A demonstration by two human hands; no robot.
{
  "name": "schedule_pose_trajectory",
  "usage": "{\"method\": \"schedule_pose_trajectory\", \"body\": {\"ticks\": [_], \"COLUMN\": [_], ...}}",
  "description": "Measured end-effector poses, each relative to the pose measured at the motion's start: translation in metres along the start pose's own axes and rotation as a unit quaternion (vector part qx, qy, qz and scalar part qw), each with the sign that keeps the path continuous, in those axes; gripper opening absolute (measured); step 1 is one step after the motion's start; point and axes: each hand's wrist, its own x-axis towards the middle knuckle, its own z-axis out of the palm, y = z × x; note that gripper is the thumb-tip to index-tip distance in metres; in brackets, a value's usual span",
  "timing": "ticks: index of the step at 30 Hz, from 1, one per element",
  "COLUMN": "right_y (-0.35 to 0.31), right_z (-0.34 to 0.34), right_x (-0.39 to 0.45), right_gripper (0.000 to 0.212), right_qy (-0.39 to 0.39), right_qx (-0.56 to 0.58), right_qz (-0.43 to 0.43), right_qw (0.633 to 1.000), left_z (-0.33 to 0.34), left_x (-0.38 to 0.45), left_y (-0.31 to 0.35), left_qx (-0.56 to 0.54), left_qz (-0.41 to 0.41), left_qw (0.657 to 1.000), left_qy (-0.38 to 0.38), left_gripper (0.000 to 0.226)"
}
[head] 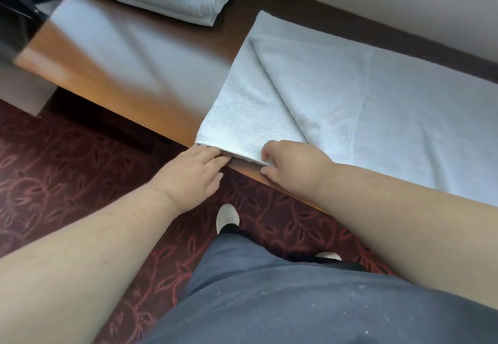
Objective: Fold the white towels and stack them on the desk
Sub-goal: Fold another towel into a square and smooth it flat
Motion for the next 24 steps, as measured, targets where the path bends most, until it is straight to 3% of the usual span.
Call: {"method": "schedule_pose_trajectory", "body": {"ticks": [3, 5, 7, 9, 14, 17, 21, 24], "right_y": [0.002, 0.015, 0.037, 0.063, 0.102, 0.114, 0.117, 0.094], "right_z": [-0.013, -0.029, -0.045, -0.064, -0.104, -0.113, -0.112, -0.111], "right_x": [-0.001, -0.002, -0.001, 0.004, 0.034, 0.050, 0.061, 0.064], "right_gripper": [0.038, 0.033, 0.024, 0.027, 0.069, 0.080, 0.046, 0.042], "right_qy": [-0.024, 0.103, 0.272, 0.351, 0.284, 0.246, 0.211, 0.231], "right_qx": [0.119, 0.205, 0.248, 0.279, 0.417, 0.385, 0.379, 0.510], "right_qz": [0.040, 0.090, 0.154, 0.226, 0.409, 0.438, 0.440, 0.367], "right_qw": [0.992, 0.969, 0.917, 0.865, 0.761, 0.775, 0.787, 0.743], "left_z": [-0.012, -0.025, -0.033, -0.037, -0.029, -0.021, -0.013, -0.017], "left_x": [-0.006, 0.005, 0.029, 0.064, 0.154, 0.200, 0.227, 0.231], "left_y": [-0.005, -0.006, -0.007, -0.007, -0.025, -0.045, -0.065, -0.078], "left_qx": [-0.084, -0.115, -0.131, -0.152, -0.172, -0.157, -0.080, -0.074], "left_qz": [-0.051, -0.130, -0.168, -0.166, -0.178, -0.208, -0.188, -0.173], "left_qw": [0.995, 0.984, 0.975, 0.973, 0.969, 0.963, 0.976, 0.980], "left_qy": [0.031, 0.047, 0.058, 0.054, -0.020, -0.061, -0.076, -0.068], "left_gripper": [0.038, 0.040, 0.032, 0.027, 0.052, 0.061, 0.063, 0.059]}}
